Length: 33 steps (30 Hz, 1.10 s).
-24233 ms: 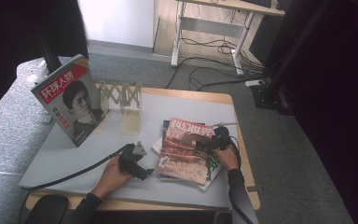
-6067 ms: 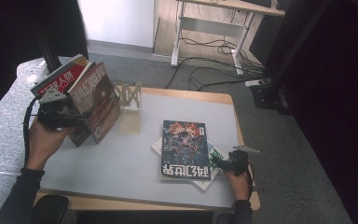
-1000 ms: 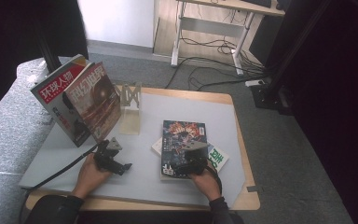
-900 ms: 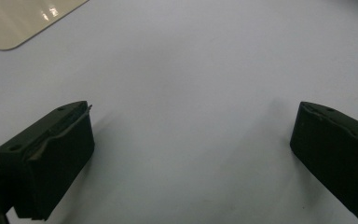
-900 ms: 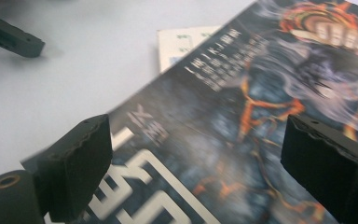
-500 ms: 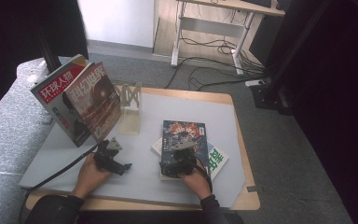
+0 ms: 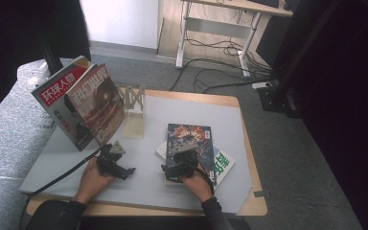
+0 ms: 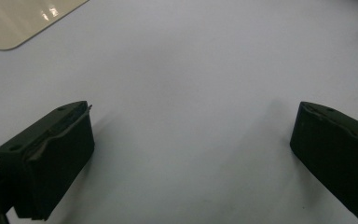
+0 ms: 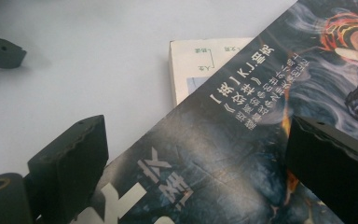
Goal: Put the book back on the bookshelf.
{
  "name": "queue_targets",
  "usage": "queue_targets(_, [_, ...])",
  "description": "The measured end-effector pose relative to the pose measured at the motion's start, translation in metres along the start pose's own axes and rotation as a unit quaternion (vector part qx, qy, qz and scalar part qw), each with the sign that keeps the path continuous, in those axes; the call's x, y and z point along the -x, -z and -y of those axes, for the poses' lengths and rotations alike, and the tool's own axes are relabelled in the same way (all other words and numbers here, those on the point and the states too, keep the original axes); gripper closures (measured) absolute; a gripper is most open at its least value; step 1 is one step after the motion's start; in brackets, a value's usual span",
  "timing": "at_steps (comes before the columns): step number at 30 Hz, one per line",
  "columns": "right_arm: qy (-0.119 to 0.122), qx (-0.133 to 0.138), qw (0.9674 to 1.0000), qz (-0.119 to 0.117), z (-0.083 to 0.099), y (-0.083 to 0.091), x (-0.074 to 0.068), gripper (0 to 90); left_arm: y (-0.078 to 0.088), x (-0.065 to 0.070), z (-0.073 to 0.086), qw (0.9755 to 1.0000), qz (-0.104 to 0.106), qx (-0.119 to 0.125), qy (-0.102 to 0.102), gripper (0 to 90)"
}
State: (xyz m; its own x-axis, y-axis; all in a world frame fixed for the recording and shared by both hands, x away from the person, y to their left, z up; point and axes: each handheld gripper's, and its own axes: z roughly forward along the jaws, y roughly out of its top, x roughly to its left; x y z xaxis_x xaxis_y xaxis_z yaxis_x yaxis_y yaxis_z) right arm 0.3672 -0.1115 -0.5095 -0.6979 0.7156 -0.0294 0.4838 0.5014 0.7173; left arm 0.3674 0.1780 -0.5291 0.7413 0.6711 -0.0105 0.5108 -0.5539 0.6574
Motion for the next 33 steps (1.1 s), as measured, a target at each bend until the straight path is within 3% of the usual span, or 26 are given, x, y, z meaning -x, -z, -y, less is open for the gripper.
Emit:
queue_targets(17, [0.009,-0.007,0.9997,0.021,0.002,0.001,0.000,6.1,0.000,0.000,0.000,1.0000,0.000,0.000,0.000,0.0])
queue_targets(33, [-0.004,-0.011,0.9998,0.013,0.014,0.014,0.013,5.4,0.000,0.000,0.000,1.0000,0.000,0.000,0.000,0.0])
